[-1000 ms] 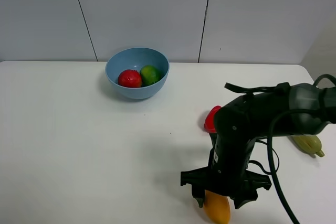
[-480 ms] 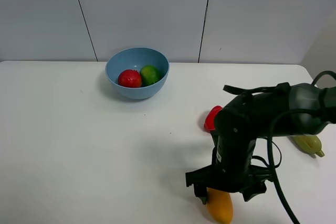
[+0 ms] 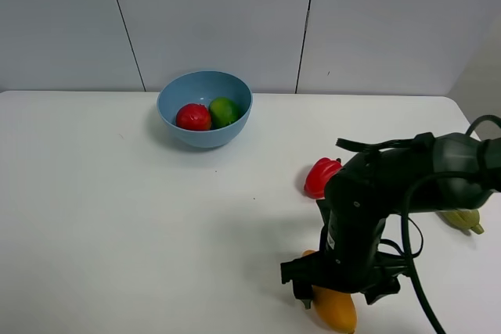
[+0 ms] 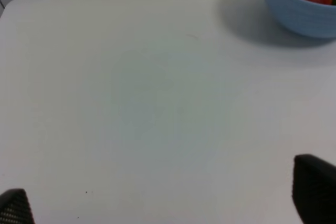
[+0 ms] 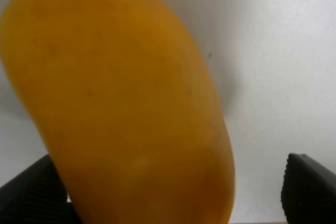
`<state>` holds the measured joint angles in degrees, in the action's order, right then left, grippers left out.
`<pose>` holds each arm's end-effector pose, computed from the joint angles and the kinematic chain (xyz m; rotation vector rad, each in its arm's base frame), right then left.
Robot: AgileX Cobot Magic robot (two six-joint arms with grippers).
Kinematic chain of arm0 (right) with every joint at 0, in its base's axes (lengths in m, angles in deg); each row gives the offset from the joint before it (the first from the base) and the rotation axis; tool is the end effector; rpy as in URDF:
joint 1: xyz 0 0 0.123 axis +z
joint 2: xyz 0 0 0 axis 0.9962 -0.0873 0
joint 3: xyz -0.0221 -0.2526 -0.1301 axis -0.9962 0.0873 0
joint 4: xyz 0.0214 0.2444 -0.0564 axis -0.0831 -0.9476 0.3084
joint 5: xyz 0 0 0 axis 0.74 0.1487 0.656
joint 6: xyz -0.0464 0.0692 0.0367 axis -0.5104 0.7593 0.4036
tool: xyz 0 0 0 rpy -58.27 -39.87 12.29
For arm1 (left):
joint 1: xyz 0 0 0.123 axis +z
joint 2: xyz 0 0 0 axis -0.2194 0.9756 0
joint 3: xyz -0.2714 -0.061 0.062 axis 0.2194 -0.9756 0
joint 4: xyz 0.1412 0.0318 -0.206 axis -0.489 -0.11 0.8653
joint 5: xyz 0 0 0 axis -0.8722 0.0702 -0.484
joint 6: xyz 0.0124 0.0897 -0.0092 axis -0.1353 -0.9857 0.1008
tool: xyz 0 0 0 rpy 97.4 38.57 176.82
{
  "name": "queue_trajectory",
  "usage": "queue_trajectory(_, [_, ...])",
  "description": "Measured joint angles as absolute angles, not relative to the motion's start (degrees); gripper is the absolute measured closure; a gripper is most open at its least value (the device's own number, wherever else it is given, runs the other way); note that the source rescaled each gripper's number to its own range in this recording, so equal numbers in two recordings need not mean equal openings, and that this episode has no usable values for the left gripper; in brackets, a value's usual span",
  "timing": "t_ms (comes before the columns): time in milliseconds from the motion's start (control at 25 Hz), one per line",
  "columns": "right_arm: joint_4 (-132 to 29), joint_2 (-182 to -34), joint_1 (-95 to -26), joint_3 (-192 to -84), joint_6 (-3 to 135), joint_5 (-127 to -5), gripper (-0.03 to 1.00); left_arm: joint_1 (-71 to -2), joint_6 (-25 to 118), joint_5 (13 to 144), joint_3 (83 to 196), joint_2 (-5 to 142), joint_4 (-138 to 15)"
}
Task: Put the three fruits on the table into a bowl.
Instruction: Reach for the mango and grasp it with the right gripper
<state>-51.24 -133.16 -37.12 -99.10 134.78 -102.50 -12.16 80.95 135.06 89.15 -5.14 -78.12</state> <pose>0.1531 0.1822 0.1231 -0.1021 -2.9780 0.0626 -0.0062 0.0043 0.2799 -0.0232 2.0215 0.0649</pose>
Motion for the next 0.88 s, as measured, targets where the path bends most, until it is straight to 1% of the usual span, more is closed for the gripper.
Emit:
queue_trajectory(480, [-50.19,-133.16,-37.12,-99.1,134.78,-100.69,0.46,-12.16,80.95,135.06,89.15,-5.14,-78.12])
queue_trajectory(520, [-50.19,-133.27,-37.12,-99.1,134.78,-100.46,0.49,-12.16,80.95,135.06,89.15,-5.14,-78.12])
queue_trajectory(760, [-51.55,-135.81,-37.12,-99.1,134.68,-99.05,0.77,-12.16,80.95,135.06,89.15,-5.14,-78.12])
queue_trajectory(840, [-51.74,-135.96,-37.12,-99.1,134.68,-98.28,0.93,-12.16,80.95,135.06,89.15,-5.14,-78.12])
queue_trajectory(880, [-51.74,-136.02,-37.12,-99.1,134.68,-98.1,0.95,-12.16,80.95,135.06,89.15,-5.14,-78.12])
